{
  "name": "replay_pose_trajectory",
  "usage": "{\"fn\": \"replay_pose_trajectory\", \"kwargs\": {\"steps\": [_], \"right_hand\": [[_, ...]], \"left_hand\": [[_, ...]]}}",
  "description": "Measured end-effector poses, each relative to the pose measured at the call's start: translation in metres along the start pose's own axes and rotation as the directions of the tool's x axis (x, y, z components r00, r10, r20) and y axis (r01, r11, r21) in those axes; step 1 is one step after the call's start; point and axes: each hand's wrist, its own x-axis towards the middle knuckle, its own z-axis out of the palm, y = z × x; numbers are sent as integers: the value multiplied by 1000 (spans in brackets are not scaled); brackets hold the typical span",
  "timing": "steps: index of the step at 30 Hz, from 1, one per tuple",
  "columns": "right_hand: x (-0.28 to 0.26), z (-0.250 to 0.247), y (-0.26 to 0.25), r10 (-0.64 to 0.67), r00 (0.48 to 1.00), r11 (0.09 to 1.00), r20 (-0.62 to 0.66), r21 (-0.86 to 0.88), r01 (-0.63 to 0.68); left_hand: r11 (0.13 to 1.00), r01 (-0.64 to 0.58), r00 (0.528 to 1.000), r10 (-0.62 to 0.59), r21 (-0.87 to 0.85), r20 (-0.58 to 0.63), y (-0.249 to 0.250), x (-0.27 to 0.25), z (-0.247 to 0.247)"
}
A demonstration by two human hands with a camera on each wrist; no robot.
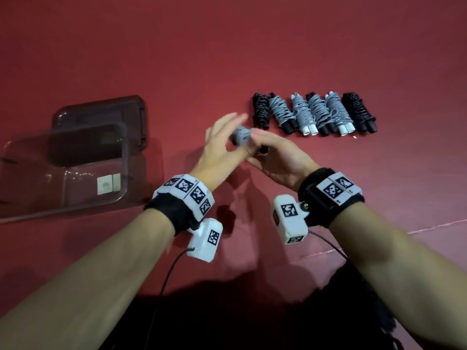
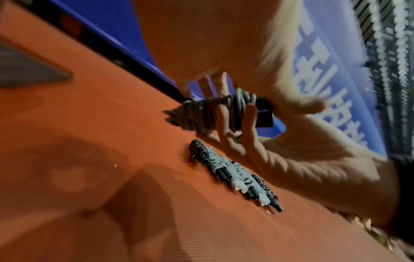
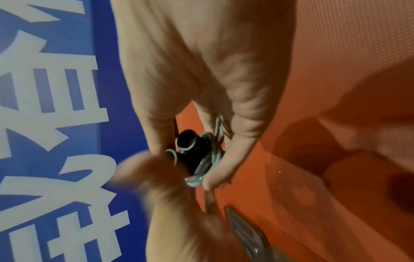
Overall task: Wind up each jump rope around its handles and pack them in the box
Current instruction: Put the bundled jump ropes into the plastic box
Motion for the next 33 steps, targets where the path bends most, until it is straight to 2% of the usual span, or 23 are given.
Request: {"fn": "replay_pose_trajectory", "kwargs": {"steps": [1,2,3,4,5,6,8,9,11,12,13,15,17,22,24,26,29,33], "right_hand": [[5,-3,0,-78,995,997,-63,-14,77],[10,-7,0,-151,983,987,-103,-77,143],[14,-8,0,-212,972,966,-98,-174,192],[18,-8,0,-254,966,931,-48,-283,230],[22,-8,2,-265,964,892,23,-375,254],[27,-8,2,-254,964,854,80,-449,262],[37,-6,-8,-208,971,762,115,-603,235],[44,-6,-17,-221,971,667,90,-712,218],[66,-17,-35,-380,925,410,14,-894,182],[79,-22,-44,-447,894,342,-42,-931,127],[92,-25,-54,-482,868,313,-124,-949,38],[117,-28,-69,-453,843,297,-290,-941,-164],[137,-29,-78,-386,833,269,-396,-912,-309],[163,-31,-71,-368,803,205,-469,-883,-422],[165,-28,-68,-363,794,207,-487,-873,-441],[167,-22,-69,-347,796,236,-497,-867,-439],[163,-9,-62,-246,830,295,-501,-854,-428],[147,14,-43,-126,883,552,-452,-772,-316]], "left_hand": [[976,135,989,-144,-173,-42,-2,6,0],[897,283,947,-318,-339,-50,-7,14,0],[800,405,893,-449,-442,6,-9,23,0],[722,491,855,-507,-488,109,-10,29,-1],[675,526,840,-507,-517,192,-9,34,0],[662,514,848,-487,-545,208,-8,40,0],[678,456,865,-491,-577,106,-8,52,-2],[690,441,859,-509,-573,49,-11,59,-5],[699,452,837,-547,-554,-7,-21,75,-9],[698,470,825,-565,-540,-14,-26,82,-11],[693,487,814,-581,-531,-12,-29,88,-13],[683,491,808,-589,-541,-9,-32,94,-13],[678,491,805,-593,-547,-11,-35,97,-11],[694,471,810,-584,-545,-43,-47,99,-10],[700,465,822,-569,-541,-31,-47,95,-14],[703,453,830,-558,-549,-30,-50,91,-19],[698,456,832,-554,-552,-13,-57,84,-27],[703,440,844,-536,-558,-10,-61,75,-44]]}}
